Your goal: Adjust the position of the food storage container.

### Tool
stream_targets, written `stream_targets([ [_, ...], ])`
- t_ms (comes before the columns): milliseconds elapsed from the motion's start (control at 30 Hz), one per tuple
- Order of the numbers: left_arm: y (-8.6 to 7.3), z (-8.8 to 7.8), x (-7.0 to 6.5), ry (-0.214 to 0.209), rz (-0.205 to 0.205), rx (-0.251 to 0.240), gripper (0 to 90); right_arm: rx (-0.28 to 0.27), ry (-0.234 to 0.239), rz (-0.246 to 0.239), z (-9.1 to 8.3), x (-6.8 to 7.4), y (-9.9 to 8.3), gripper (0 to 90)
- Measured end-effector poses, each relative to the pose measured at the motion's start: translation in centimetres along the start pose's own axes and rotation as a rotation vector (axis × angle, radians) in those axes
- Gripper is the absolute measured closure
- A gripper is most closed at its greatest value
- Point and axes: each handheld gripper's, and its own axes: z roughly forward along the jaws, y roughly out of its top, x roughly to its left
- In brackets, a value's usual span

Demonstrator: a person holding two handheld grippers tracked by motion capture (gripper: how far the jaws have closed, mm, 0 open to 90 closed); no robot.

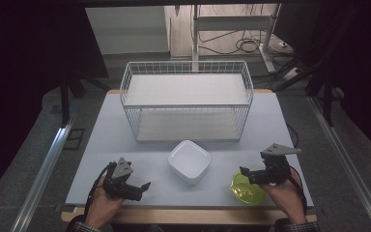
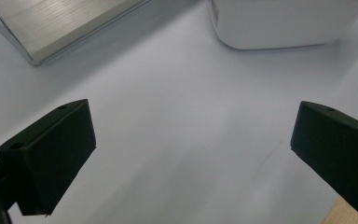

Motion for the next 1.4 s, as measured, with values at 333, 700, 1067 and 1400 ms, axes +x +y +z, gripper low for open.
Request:
stream_targets([
  [333,-0.3,-0.2,0.3,-0.008,-0.014,-0.028,3.1,-0.013,0.015,0.028,-0.3,0.0,0.0,10.4],
  [700,-0.4,-0.1,0.0,0.002,0.017,-0.033,4.9,-0.017,0.053,-0.006,-1.3,0.9,0.1,41.4],
  [1067,-0.4,-0.2,-0.1,0.029,0.028,-0.035,4.9,0.044,0.186,-0.103,-3.3,4.5,-0.6,89.8],
  [1400,-0.4,-0.1,-0.2,0.041,0.039,-0.028,4.9,0.113,0.270,-0.137,-3.5,7.2,-2.4,89.8],
])
